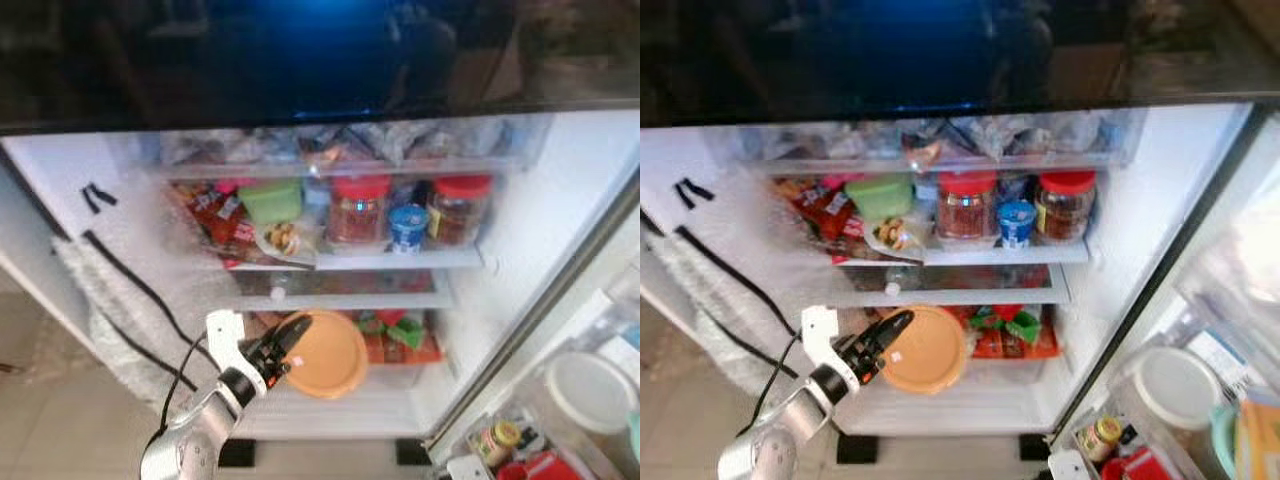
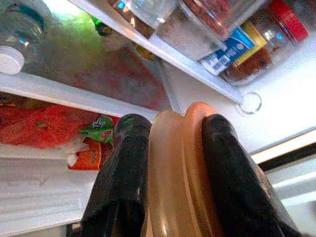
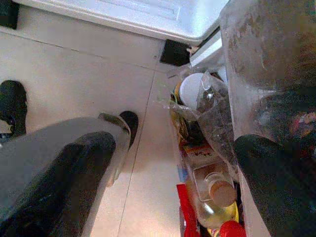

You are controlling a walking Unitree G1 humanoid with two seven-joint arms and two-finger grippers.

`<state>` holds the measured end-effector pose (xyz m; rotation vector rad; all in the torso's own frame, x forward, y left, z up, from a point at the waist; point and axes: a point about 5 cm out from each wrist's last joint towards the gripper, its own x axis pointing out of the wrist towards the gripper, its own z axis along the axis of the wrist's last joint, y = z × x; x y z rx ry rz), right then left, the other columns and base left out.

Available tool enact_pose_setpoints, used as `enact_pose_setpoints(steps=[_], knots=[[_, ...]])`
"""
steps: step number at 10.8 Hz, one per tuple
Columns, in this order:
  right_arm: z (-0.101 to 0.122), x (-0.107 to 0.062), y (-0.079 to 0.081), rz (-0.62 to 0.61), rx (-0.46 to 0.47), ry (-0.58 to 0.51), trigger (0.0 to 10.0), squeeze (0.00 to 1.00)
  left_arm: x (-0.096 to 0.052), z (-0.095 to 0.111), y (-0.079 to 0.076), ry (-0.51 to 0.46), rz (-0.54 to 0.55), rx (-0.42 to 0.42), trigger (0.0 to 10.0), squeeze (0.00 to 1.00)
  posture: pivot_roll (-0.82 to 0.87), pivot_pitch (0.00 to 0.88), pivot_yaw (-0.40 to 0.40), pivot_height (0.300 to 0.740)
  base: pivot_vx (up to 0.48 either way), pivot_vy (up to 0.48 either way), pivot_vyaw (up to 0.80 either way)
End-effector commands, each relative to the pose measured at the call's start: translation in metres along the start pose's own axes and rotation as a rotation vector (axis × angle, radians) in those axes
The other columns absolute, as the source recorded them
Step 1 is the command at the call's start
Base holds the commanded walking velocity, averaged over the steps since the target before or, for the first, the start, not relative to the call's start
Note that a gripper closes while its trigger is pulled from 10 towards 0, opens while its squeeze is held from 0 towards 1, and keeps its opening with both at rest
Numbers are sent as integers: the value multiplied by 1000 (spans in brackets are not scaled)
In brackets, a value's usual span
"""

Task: Restocking fridge

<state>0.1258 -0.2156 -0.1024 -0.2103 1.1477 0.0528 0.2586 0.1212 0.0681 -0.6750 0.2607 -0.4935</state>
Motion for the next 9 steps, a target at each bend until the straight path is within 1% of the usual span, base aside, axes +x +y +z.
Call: enact_pose_setpoints(steps=[1, 5, 6, 8, 9], knots=[[1, -1, -7, -25, 21, -5, 10000, 0, -1, 2, 2, -12, 10, 11, 10000, 0, -71, 0, 13, 740, 289, 0, 0], [2, -1, -6, -11, 28, -14, 10000, 0, 0, 3, 1, -11, 4, 10, 10000, 0, -70, 0, 13, 740, 312, 0, 0], [2, -1, -6, -11, 29, -15, 10000, 0, 0, 3, 0, -11, 2, 8, 10000, 0, -68, 0, 13, 740, 319, 0, -406], [2, -1, -6, -13, 30, -20, 10000, 0, 1, 3, -1, -8, -7, 7, 10000, 0, -69, 0, 14, 740, 317, 0, 0], [2, -1, -6, -13, 34, -22, 10000, 0, 1, 2, -2, -2, -15, 4, 10000, 0, -70, 0, 14, 740, 0, 0, 0]])
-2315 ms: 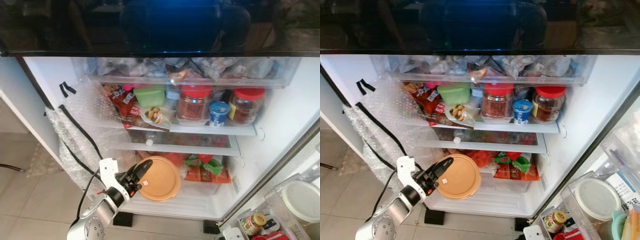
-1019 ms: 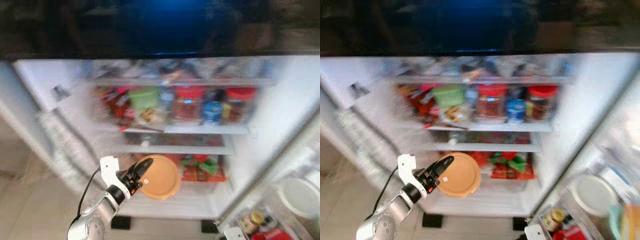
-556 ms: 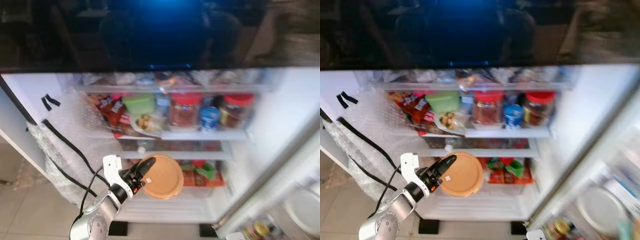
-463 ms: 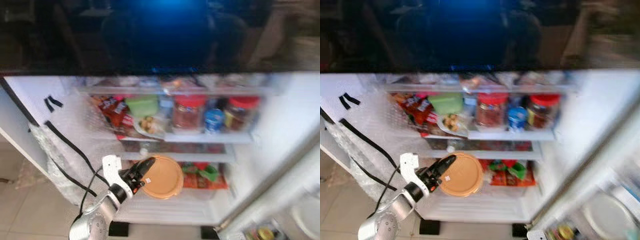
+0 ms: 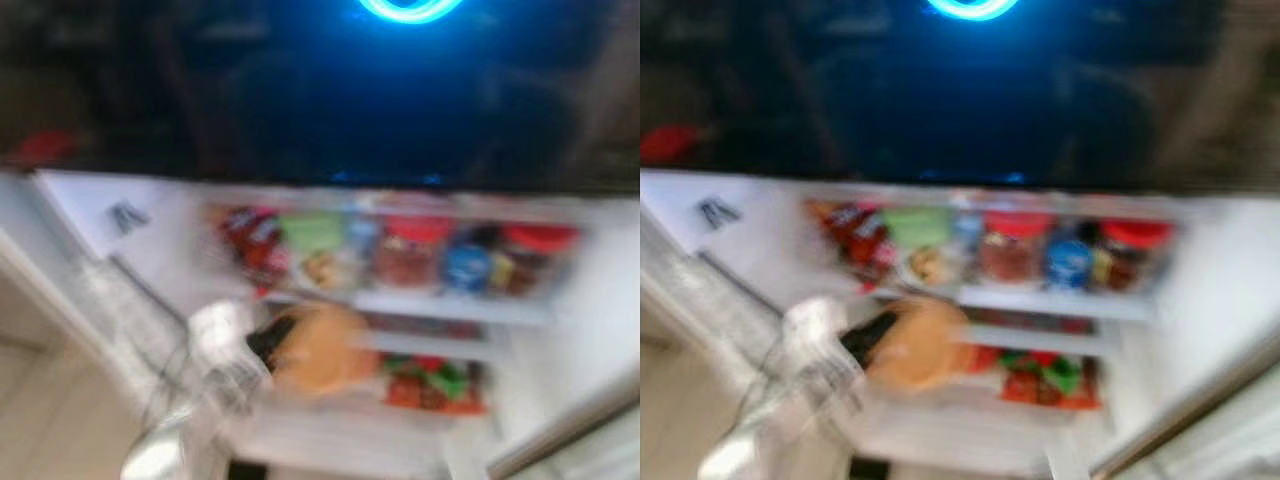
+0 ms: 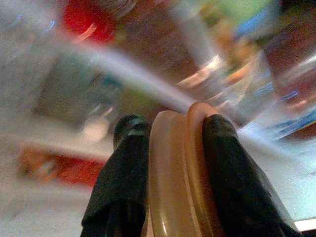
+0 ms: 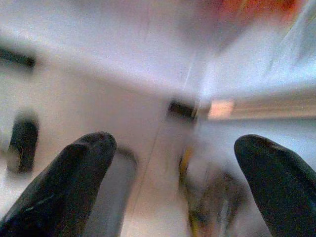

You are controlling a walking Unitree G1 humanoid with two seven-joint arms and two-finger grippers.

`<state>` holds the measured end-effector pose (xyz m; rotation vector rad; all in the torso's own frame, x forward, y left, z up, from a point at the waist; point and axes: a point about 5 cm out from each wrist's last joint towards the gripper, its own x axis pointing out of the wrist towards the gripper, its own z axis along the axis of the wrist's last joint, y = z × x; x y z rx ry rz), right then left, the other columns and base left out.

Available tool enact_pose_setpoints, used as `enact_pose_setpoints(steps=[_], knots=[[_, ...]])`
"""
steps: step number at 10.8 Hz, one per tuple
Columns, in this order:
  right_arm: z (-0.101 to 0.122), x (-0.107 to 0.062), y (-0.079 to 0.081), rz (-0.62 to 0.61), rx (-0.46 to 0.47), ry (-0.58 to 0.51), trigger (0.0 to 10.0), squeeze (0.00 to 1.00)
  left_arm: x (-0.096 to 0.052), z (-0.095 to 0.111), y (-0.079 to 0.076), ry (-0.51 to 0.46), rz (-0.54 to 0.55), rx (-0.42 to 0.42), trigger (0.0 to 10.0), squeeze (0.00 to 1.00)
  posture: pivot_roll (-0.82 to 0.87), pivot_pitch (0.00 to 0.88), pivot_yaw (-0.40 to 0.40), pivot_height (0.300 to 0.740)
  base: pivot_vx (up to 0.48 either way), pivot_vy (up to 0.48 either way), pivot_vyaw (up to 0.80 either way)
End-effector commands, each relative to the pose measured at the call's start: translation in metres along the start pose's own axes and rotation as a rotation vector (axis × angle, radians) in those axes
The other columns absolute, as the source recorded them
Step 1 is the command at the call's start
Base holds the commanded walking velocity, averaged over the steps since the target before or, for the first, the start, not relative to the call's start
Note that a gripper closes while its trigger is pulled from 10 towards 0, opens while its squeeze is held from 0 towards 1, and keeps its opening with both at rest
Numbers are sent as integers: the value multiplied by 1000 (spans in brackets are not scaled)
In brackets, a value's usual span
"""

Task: Restocking fridge

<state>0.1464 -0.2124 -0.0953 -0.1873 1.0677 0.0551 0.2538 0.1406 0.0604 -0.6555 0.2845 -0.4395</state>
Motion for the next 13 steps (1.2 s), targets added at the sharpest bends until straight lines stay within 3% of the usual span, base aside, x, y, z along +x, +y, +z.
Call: enact_pose_setpoints(steps=[1, 11, 13], knots=[[-19, -4, -6, -18, 16, 58, 10000, 0, 13, -2, -21, 8, -95, -8, 10000, 0, -68, 0, 14, 740, 0, 0, 0], [-19, -4, -4, 8, 38, 48, 10000, 0, 13, -8, -28, 58, -158, -28, 10000, 0, -70, 0, 17, 740, 0, 0, 0], [-19, -4, -3, 12, 37, 48, 10000, 0, 13, -7, -28, 57, -158, -29, 10000, 0, -72, 0, 16, 724, 0, 0, 0]])
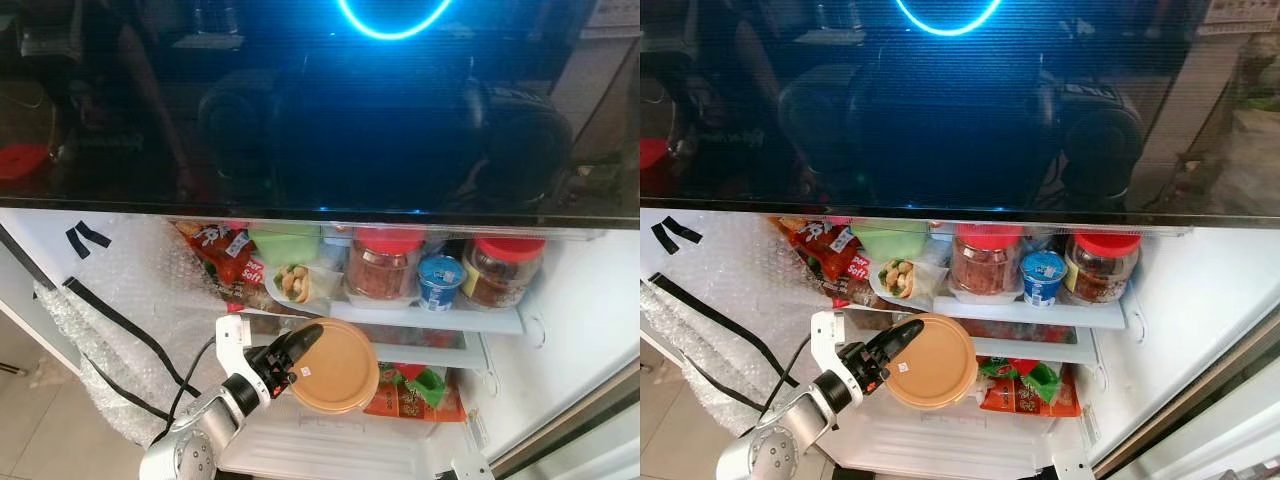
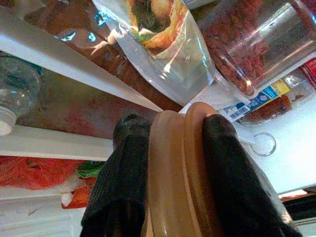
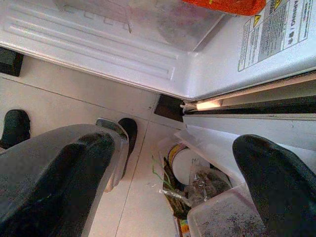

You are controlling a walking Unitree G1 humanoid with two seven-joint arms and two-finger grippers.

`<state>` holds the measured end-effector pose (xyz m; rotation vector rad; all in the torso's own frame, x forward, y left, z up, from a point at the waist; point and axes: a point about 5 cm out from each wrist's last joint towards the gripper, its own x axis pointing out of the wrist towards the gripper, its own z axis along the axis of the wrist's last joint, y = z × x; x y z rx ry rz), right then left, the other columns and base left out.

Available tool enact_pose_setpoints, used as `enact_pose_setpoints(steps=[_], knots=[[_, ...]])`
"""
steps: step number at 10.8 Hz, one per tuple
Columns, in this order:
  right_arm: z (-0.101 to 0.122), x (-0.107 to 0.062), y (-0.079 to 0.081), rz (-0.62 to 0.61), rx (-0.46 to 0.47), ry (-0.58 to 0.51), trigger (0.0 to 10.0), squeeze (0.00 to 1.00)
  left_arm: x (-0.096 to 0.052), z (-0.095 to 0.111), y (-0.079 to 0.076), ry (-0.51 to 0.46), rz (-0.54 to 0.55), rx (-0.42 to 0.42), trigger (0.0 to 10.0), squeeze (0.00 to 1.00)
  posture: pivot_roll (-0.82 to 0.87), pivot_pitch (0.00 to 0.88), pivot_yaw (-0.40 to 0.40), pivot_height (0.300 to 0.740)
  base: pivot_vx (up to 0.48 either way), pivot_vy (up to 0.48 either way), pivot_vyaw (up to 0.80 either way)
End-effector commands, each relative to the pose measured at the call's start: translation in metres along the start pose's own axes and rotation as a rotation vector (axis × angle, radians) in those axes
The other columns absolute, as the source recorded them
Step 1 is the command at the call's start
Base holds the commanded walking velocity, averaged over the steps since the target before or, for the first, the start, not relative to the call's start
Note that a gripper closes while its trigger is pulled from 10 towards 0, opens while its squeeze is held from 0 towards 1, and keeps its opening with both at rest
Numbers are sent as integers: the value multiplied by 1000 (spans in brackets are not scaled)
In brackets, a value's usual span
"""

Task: Restocking fridge

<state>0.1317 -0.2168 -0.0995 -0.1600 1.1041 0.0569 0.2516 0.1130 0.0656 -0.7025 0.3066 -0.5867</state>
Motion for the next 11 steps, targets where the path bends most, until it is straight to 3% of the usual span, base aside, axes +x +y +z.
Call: enact_pose_setpoints(steps=[1, 4, 5, 6, 7, 10, 11], knots=[[-3, -1, -2, -4, 16, 13, 10000, 0, 3, 4, -4, -3, -20, 10, 10000, 0, -73, 0, 17, 711, 0, 0, 0], [-1, -1, 0, 23, 36, -19, 10000, 0, 3, 4, -4, -7, -19, 11, 10000, 0, -72, 0, 14, 703, 0, 0, 0], [6, 0, 1, 58, -87, -51, 10000, 0, 3, 4, -4, -7, -19, 11, 10000, 0, -75, 0, 15, 703, 0, 0, 0], [13, 0, 3, 101, -315, -69, 10000, 0, 4, 4, -4, -7, -21, 11, 10000, 0, -77, 0, 15, 703, 0, 0, 0], [19, 0, 4, 108, -472, -92, 10000, 0, 4, 4, -4, -5, -23, 12, 10000, 0, -78, 0, 15, 703, 0, 0, 0], [15, 0, 2, 83, -348, -93, 10000, 0, 4, 3, -5, -6, -24, 11, 10000, 0, -77, 0, 13, 703, 0, 0, 0], [15, -1, 1, 49, -244, -128, 10000, 0, 4, 3, -4, -7, -22, 10, 10000, 0, -72, 0, 11, 703, 0, 0, 0]])
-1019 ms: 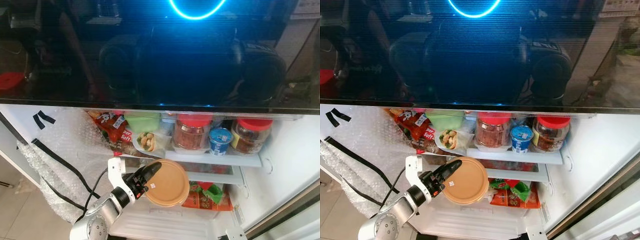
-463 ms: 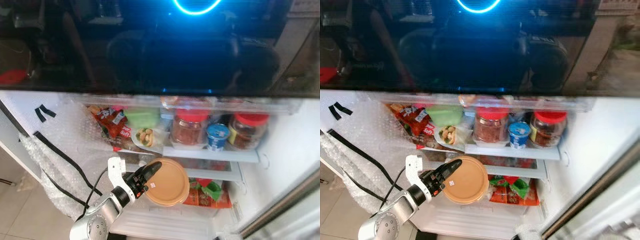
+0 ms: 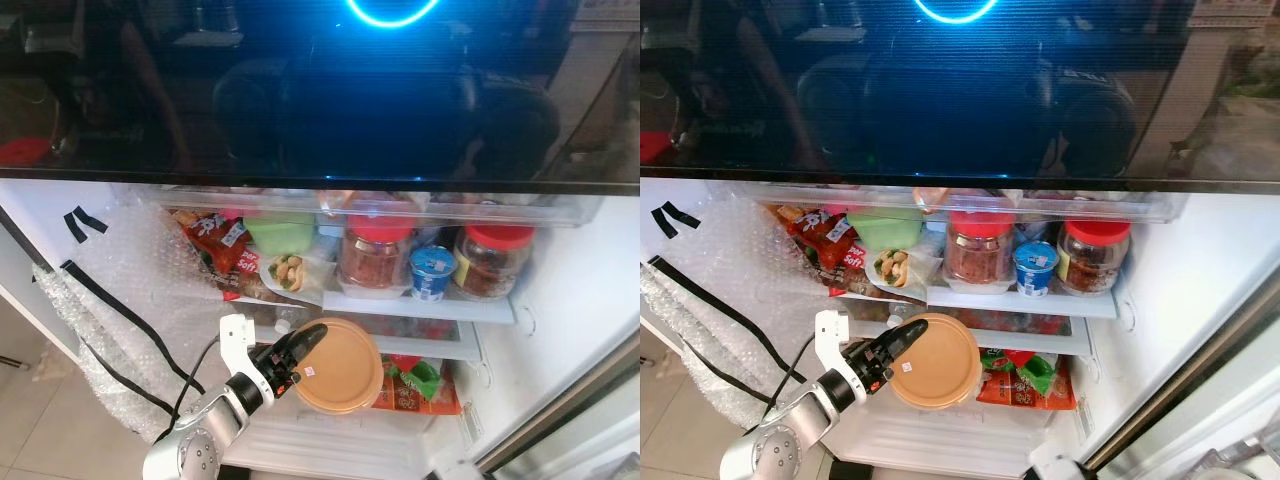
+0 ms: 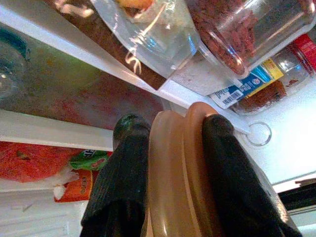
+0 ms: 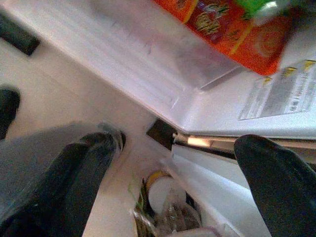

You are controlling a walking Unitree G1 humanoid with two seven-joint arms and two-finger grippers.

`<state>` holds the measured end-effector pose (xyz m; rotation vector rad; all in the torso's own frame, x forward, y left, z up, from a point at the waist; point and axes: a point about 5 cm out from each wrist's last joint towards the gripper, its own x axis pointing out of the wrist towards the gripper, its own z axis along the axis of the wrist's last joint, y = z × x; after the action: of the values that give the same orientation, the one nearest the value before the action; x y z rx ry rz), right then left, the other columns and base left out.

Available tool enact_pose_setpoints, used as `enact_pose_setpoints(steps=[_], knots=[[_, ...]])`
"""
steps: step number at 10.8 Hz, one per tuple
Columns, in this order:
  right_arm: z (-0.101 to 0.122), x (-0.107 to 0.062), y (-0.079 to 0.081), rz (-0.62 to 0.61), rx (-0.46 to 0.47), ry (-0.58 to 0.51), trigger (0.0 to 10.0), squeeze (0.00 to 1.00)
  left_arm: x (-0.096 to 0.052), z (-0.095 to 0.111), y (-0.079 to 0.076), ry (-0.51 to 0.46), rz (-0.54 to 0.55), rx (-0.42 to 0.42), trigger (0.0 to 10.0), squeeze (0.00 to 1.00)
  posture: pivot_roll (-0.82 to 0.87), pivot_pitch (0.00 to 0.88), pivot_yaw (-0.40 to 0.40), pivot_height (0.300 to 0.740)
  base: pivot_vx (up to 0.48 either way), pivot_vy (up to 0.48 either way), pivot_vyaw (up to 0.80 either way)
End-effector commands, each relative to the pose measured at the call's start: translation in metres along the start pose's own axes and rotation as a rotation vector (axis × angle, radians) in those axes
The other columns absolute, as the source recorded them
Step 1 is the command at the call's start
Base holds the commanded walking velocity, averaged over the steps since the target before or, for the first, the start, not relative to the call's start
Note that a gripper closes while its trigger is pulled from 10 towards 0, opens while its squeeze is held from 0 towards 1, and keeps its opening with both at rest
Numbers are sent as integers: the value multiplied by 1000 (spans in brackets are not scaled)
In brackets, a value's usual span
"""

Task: Restocking fridge

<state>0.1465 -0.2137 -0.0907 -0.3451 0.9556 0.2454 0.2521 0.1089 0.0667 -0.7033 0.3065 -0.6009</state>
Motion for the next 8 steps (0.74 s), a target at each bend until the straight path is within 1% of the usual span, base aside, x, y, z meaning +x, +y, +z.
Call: enact_pose_setpoints(steps=[1, 2, 3, 5, 6, 7, 8], knots=[[0, -1, 0, -38, 101, -52, 10000, 0, 1, 5, -1, -15, -7, 9, 10000, 0, -74, 0, 12, 703, 0, 0, 0], [1, -2, 0, -56, 193, -85, 10000, 0, 1, 5, -1, -15, -6, 8, 10000, 0, -79, 0, 13, 703, 0, 0, 0], [6, -3, 1, -36, 236, -143, 10000, 0, 1, 4, -1, -10, -10, 5, 10000, 0, -92, 0, 18, 703, 0, 0, 0], [7, -2, 5, 39, 205, -137, 10000, 0, 2, 3, -1, -3, -13, 8, 10000, 0, -94, 0, 21, 703, 0, 0, 0], [7, -2, 5, 43, 224, -139, 10000, 0, 2, 3, 0, -2, -14, 8, 10000, 0, -106, 0, 24, 703, 0, 0, 0], [7, -2, 5, 42, 269, -150, 10000, 0, 3, 3, -1, 1, -16, 7, 10000, 0, -109, 0, 27, 703, 0, 0, 0], [8, -3, 6, 37, 340, -178, 10000, 0, 3, 2, -1, 4, -18, 6, 10000, 0, -115, 0, 35, 703, 0, 0, 0]])
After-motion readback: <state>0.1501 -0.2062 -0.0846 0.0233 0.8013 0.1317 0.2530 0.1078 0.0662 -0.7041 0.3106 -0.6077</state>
